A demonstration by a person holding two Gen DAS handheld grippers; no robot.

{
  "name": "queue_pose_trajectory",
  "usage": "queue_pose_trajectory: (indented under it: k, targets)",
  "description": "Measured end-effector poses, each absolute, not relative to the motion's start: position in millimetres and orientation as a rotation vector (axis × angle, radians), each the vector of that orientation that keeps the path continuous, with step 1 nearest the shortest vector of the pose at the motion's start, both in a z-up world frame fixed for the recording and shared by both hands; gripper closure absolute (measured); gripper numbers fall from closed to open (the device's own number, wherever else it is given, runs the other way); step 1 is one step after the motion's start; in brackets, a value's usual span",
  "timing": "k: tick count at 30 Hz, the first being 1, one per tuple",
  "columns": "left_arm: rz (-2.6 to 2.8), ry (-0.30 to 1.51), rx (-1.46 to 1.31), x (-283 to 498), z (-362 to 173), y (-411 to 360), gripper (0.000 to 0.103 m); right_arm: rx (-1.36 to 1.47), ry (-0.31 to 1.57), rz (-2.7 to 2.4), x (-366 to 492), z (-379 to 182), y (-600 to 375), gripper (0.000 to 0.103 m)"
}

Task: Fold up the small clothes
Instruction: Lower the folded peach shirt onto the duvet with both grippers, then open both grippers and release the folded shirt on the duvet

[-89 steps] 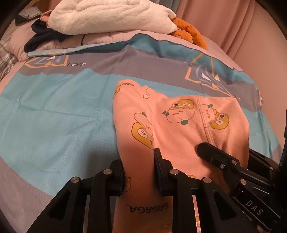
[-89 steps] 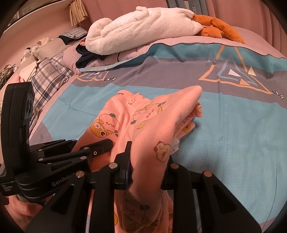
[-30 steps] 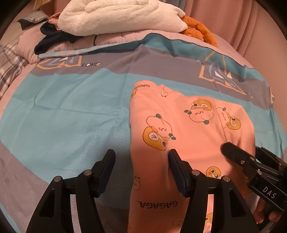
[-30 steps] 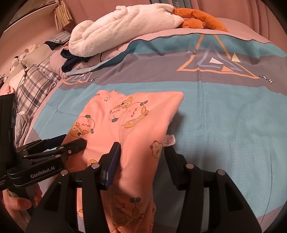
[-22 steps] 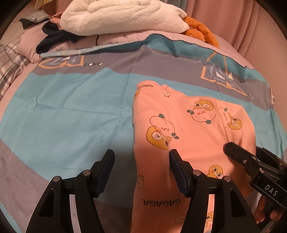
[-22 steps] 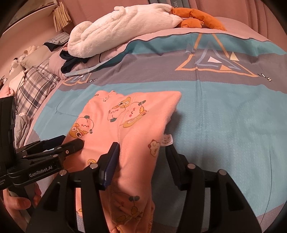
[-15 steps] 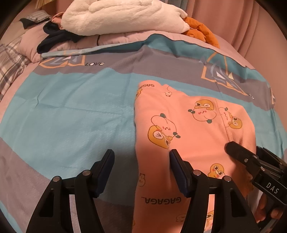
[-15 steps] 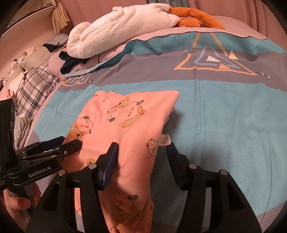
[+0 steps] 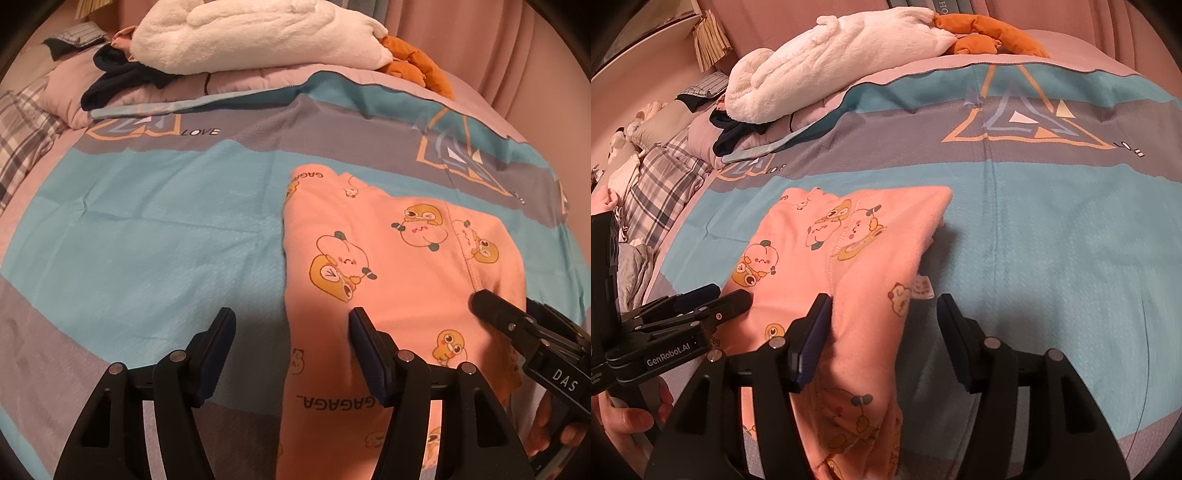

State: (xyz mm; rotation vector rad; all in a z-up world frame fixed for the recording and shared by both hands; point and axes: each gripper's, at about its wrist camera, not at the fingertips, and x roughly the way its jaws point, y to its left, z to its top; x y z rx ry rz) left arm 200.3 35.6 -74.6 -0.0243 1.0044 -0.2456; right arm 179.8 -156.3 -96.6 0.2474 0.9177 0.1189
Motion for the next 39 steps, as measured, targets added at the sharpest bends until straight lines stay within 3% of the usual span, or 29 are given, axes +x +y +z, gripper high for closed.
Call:
queue_pose_trajectory:
  k: [39]
  targets:
    - [-0.234,0.995,-0.009,190.4,-72.2,40.7,0.040,0.266,0.922,0.078,168.7,-90.5,-171.6,0.042]
